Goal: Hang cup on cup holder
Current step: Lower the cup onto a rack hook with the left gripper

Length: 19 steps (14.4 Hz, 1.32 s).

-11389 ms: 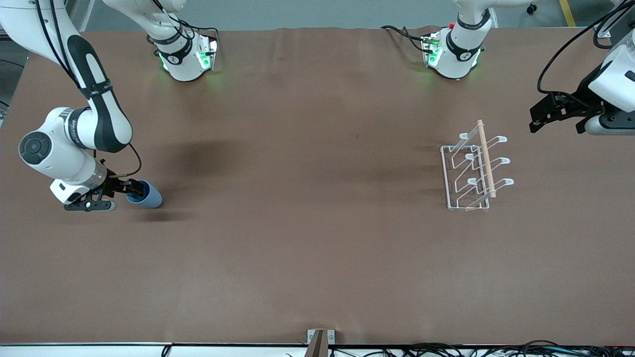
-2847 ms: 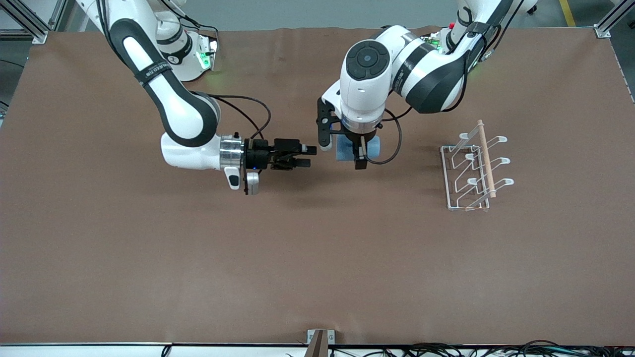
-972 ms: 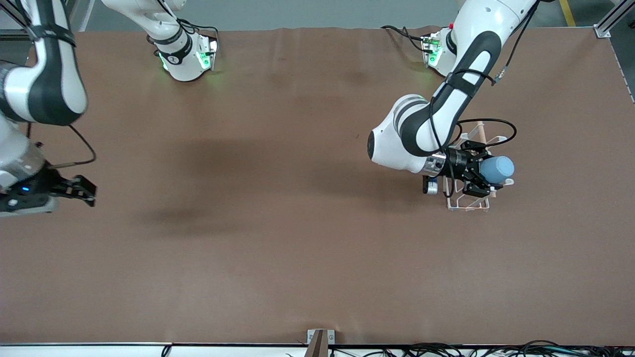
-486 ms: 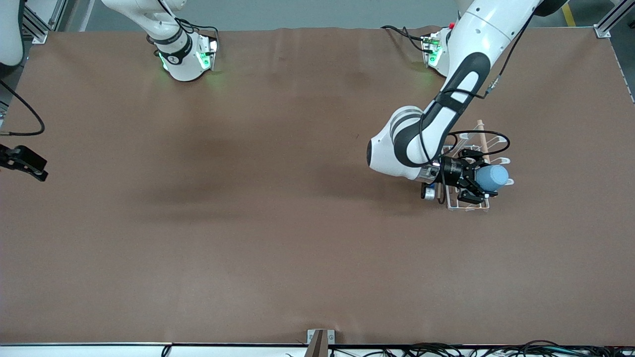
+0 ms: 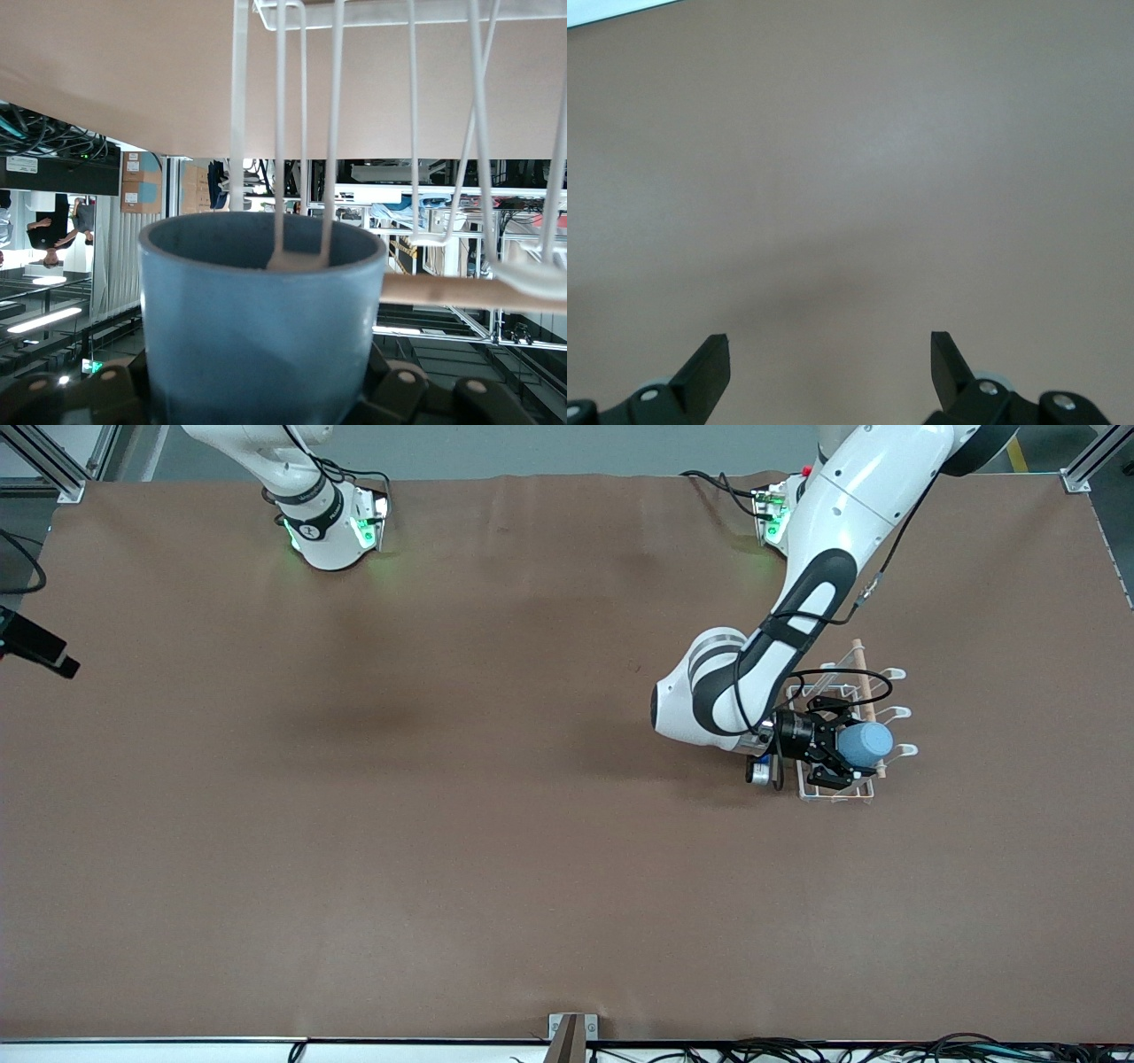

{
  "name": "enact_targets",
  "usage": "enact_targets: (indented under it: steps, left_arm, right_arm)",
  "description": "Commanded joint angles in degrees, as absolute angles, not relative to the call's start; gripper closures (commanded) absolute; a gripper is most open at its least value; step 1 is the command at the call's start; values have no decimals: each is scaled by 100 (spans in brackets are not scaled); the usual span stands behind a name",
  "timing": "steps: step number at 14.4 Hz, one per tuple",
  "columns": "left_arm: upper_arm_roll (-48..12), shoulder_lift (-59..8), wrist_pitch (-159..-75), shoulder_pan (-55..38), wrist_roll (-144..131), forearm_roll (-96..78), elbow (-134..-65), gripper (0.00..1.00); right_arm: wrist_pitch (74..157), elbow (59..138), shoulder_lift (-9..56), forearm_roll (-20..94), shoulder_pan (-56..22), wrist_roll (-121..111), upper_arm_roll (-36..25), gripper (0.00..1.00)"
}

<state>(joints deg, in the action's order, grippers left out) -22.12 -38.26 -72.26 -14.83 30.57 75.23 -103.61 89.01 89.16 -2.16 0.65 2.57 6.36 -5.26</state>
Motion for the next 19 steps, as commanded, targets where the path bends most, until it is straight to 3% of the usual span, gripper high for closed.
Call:
enact_targets:
  steps: [1, 9, 14, 18, 19]
  left_arm:
    - [-2232, -3981, -7066, -1494, 2979, 7717, -10327, 99]
    - [-2232, -4289, -6908, -1494, 2945, 7717, -10327, 98]
    - [-2232, -4385, -6908, -1468, 2883, 7682, -10310, 89]
    - [-2232, -4430, -6882, -1468, 2883, 7664, -10310, 66]
    - [-2241, -4430, -6882, -1459, 2883, 7647, -10257, 50]
  right_arm:
    - [8728, 8807, -211, 97, 229, 862, -483, 0]
    - [8841, 8666, -158, -26, 176, 545, -483, 0]
    - [8859, 8675, -158, -35, 176, 545, -492, 0]
    - [8859, 8666, -167, -35, 141, 545, -483, 0]
    - [8859, 8666, -167, -35, 106, 545, -483, 0]
